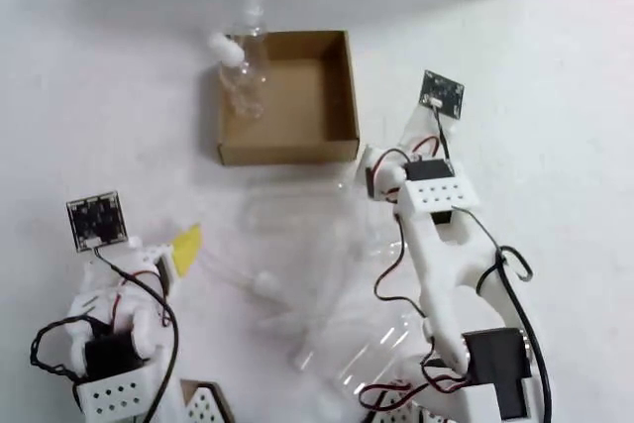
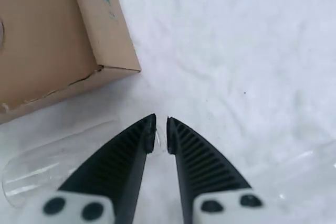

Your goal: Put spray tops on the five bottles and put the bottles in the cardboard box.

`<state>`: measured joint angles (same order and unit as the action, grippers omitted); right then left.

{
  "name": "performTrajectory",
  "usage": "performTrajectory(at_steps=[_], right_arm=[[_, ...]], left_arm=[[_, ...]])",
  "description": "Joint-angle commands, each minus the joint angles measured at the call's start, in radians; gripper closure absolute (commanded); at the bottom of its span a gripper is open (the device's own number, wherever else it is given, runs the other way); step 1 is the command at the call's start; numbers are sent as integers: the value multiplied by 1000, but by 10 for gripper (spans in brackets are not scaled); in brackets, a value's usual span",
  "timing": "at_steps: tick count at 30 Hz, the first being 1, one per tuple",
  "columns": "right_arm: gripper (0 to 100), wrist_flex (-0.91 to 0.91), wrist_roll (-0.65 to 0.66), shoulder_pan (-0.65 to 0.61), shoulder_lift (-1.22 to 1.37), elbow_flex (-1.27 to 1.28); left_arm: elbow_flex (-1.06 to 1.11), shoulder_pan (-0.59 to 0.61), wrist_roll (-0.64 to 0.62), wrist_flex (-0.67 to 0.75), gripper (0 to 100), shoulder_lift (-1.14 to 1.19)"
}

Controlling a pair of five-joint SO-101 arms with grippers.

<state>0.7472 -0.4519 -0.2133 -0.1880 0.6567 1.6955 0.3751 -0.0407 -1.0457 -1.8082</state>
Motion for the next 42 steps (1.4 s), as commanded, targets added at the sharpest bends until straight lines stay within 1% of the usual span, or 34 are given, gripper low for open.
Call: performTrajectory(at_steps=[1,5,9,16,22,25,27,30,34,35,38,39,42], right_arm=[[982,-19,-12,13,-30,15],[982,-111,-12,12,16,41],[982,-154,-12,-5,101,32],[982,-165,-14,-113,130,34],[982,-163,-3,-259,130,14],[981,-143,3,-262,124,8],[981,-91,69,-236,87,-2],[981,-1,173,-200,-13,-2],[981,133,311,-142,-147,-2],[981,157,351,-119,-176,-2],[981,246,491,-22,-242,-2],[981,277,545,10,-259,0],[981,337,715,119,-282,55]], left_arm=[[-3,12,9,2,635,-19],[-3,12,9,2,635,-19],[-3,12,9,2,635,-19],[-3,12,9,3,635,-19],[-3,12,9,3,635,-19],[-3,10,9,3,635,-19],[-3,5,3,8,635,-22],[-3,12,0,61,635,-22],[-3,10,12,66,635,-22],[-6,8,40,68,635,-22],[-32,8,216,61,641,-22],[-40,7,262,63,657,-22],[-68,5,348,69,742,-21]])
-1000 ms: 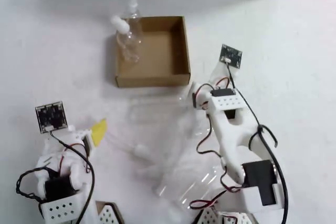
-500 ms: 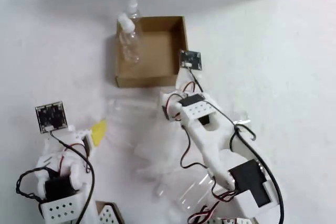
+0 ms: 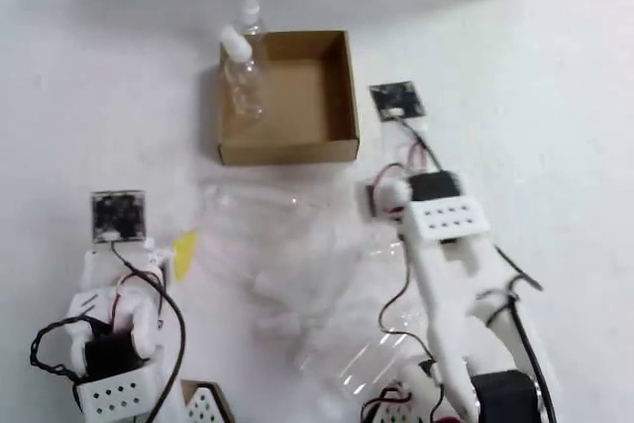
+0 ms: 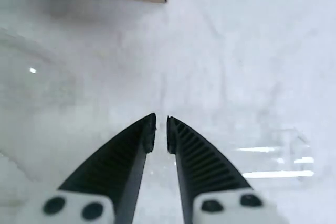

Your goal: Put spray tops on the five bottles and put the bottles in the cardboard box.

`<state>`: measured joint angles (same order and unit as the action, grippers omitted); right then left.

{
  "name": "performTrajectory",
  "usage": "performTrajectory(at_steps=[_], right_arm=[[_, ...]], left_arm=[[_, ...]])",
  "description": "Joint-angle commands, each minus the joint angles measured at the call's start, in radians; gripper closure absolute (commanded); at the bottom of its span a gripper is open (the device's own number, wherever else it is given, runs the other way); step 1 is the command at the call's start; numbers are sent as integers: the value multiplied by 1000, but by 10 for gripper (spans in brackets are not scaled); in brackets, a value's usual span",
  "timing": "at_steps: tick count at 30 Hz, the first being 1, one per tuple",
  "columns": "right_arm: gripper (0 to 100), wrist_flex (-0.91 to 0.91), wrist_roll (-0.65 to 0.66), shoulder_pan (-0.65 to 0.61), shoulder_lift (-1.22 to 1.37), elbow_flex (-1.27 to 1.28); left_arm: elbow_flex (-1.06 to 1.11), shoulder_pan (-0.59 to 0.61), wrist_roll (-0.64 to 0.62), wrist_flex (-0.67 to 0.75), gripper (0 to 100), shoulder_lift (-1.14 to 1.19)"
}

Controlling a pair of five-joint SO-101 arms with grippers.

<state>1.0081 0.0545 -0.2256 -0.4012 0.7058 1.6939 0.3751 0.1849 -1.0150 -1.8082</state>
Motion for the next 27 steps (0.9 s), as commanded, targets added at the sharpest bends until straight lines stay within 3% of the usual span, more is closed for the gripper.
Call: performTrajectory(at_steps=[1,4,7,10,17,21,27], right_arm=[[981,67,256,171,-68,37],[981,-25,322,303,-70,140],[981,-160,327,389,-68,249],[982,-275,327,421,-68,341],[982,-275,319,441,-70,341],[982,-275,325,441,-68,345],[982,-306,327,441,-68,356]], left_arm=[[-89,5,157,34,768,-19],[-178,-21,259,0,809,-19],[-285,-96,390,-112,786,-19],[-390,-193,500,-222,781,-19],[-512,-435,657,-376,781,-1],[-578,-536,715,-381,781,193],[-796,-593,868,-381,779,682]])
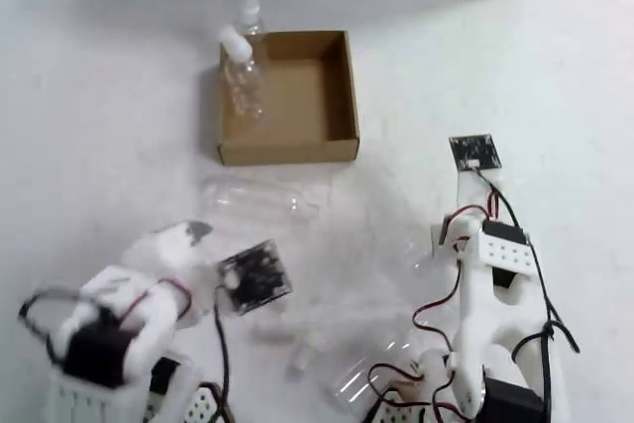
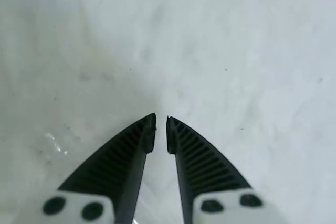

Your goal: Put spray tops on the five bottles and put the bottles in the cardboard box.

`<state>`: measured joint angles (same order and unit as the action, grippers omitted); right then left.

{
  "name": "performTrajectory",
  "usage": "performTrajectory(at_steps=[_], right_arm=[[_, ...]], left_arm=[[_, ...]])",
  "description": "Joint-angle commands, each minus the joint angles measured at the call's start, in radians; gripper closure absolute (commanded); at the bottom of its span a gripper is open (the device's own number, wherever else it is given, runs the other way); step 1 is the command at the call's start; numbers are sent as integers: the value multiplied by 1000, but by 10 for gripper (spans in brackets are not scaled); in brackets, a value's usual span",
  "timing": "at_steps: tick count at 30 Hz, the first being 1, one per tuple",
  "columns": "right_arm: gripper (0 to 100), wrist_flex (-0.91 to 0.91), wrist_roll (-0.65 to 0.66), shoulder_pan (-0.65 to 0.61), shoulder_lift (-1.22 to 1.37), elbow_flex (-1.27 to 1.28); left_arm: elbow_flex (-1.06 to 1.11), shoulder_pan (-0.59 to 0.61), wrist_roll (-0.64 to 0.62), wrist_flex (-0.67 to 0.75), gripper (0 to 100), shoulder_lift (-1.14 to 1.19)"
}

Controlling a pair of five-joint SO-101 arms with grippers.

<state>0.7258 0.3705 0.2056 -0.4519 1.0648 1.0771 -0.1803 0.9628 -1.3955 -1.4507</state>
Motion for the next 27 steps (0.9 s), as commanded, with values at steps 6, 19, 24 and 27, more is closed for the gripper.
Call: performTrajectory(at_steps=[6,19,24,27], right_arm=[[982,-25,12,10,-18,-2],[982,-30,12,12,-18,5],[982,-44,15,12,-18,8],[982,-45,29,12,-18,9]], left_arm=[[-396,-38,218,8,778,604],[-445,-116,281,259,771,920],[-451,-113,276,365,651,1036],[-516,-116,276,370,654,1102]])
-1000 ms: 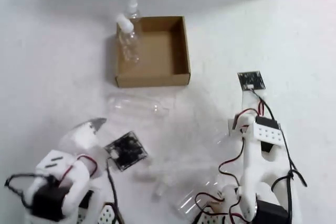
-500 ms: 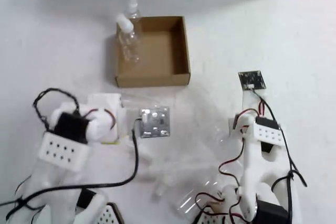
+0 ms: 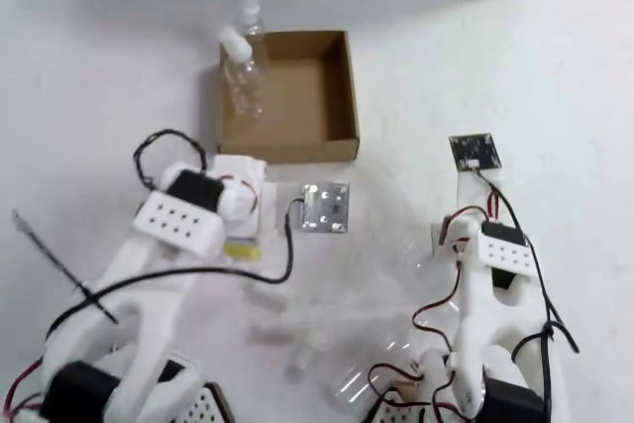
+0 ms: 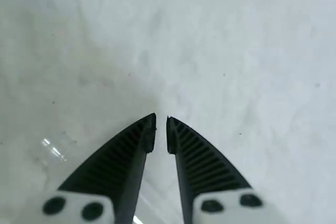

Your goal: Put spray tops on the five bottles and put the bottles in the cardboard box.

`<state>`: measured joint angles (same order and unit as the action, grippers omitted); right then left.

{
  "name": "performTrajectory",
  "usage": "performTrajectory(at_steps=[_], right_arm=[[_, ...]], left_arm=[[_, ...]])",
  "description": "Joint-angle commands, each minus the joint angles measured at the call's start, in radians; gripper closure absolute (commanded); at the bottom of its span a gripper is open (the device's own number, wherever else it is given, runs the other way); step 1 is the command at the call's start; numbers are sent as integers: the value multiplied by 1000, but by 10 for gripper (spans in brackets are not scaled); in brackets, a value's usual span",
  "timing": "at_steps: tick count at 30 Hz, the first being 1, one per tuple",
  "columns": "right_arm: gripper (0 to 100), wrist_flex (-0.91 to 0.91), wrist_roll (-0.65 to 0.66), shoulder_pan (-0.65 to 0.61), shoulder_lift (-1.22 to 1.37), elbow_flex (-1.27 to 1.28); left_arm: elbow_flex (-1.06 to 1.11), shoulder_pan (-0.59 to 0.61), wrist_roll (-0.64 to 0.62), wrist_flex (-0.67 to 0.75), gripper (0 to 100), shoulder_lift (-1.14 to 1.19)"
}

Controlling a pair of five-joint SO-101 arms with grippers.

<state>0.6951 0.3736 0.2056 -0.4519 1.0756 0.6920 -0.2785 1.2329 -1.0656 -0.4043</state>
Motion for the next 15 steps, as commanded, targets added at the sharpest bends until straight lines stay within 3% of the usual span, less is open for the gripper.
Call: performTrajectory(at_steps=[1,9,15], right_arm=[[981,-15,35,10,-18,-2],[981,-13,46,10,-16,0],[981,-13,46,10,-16,0]], left_arm=[[-160,-18,6,40,654,82],[-407,-27,6,-37,657,343],[-436,-33,6,-32,657,437]])
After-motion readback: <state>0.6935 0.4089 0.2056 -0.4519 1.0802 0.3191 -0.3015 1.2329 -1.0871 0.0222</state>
